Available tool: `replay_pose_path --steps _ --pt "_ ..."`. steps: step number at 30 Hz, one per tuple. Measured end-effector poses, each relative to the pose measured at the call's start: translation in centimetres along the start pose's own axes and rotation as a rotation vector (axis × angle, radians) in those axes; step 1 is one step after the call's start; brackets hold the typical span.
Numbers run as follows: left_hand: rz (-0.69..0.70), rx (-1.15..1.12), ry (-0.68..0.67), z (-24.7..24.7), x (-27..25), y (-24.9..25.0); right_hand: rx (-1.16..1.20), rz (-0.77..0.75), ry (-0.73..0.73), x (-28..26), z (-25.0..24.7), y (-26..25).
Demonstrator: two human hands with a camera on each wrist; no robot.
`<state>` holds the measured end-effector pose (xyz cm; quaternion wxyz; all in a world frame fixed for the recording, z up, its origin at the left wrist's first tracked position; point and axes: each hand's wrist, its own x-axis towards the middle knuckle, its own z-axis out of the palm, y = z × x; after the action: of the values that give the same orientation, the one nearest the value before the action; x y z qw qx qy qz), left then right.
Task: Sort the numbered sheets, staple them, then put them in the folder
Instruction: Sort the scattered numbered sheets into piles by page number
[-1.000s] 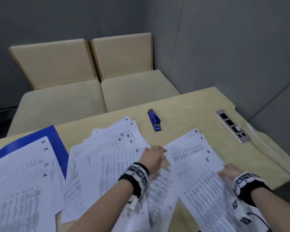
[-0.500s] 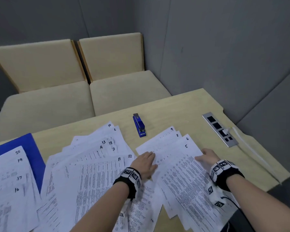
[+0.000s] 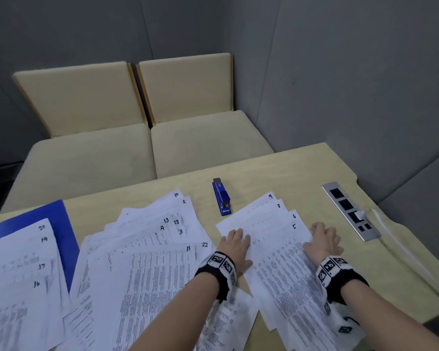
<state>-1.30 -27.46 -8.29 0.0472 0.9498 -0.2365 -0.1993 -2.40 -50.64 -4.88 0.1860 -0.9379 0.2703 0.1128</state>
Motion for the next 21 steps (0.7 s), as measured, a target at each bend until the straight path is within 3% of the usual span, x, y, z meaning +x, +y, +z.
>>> replay_pose_path --steps 4,7,11,15,18,21 --pt "-0.025 -0.051 0.033 -0.6 0.7 0.4 -0.205 -0.220 -0.032 -2.0 1.9 -1.5" --pt "0.029 -0.228 0.152 -1.8 0.0 -0.4 -0.213 -0.205 -0.133 -3.2 3.8 -1.9" --pt "0.008 -0.387 0.419 -3.1 -3.9 -4.4 -0.188 -0.182 -0.130 -3.7 4.1 -2.5" --pt "-0.260 -0.329 0.494 -1.7 -9.7 -12.3 -0.212 -0.198 -0.105 -4.7 4.1 -5.2" --pt "-0.511 -0.224 0.425 -0.7 -13.3 -18.0 -0.120 -0.384 -0.060 -7.9 5.5 -9.4" --pt "-0.694 -0.168 0.273 0.0 -15.6 -21.8 0.020 -0.624 -0.116 -12.3 8.4 -13.8"
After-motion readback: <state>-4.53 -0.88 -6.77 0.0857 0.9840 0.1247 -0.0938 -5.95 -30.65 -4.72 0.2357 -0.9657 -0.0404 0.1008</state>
